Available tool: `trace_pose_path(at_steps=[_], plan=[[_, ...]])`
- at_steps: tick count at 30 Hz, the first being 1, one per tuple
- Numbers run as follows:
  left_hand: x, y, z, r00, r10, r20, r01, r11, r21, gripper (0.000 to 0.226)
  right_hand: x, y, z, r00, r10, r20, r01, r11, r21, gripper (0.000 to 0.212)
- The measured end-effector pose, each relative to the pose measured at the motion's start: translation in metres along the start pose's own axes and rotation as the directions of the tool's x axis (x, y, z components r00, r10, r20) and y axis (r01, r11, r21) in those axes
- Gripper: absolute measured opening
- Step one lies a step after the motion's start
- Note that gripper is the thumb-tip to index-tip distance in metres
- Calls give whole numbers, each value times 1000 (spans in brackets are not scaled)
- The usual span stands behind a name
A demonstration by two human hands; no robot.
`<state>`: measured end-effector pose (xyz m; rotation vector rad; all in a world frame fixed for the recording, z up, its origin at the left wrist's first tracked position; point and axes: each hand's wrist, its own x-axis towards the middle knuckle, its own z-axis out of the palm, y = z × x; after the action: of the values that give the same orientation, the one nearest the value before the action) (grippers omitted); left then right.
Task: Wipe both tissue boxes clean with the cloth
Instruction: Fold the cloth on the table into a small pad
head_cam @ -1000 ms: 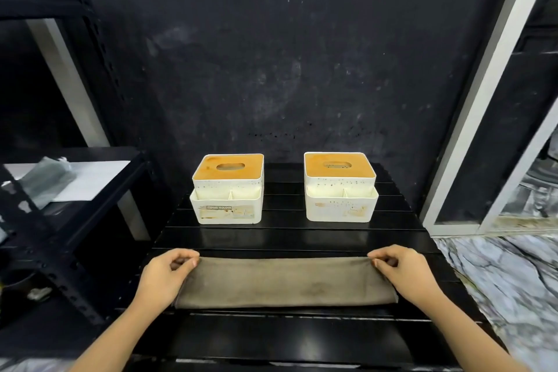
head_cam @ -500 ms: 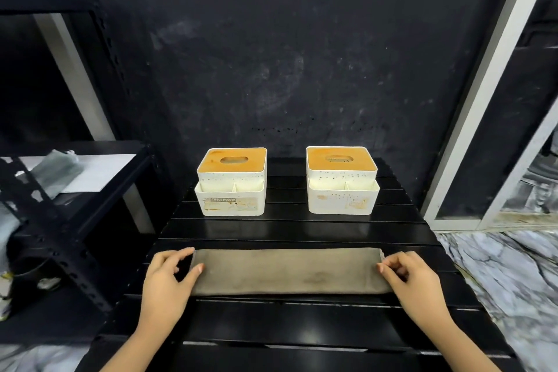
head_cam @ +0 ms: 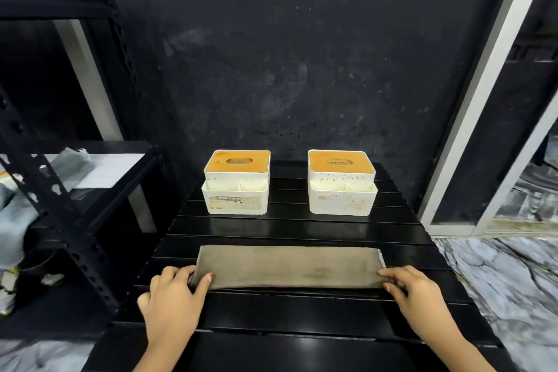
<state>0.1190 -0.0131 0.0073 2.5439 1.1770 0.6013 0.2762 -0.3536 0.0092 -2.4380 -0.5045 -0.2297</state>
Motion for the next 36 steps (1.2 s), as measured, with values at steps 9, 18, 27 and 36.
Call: trace_pose_path(at_steps=[9,18,27,36], plan=[[5,-2,-1,997,-51,65,60,989,-138,24,26,-83,34,998,-18,-58,31,969,245,23],[5,-4,-4,998,-30,48,40,977,-207,19,23,-165,101,948,-270,167,210,928,309,17],[5,-6,-3,999,-23,35,30,975,-219,14,18,-163,103,908,-348,232,270,912,310,28],[5,-8,-3,999,-15,51,26,974,-223,14,15,-103,55,973,-205,102,202,978,42,42]])
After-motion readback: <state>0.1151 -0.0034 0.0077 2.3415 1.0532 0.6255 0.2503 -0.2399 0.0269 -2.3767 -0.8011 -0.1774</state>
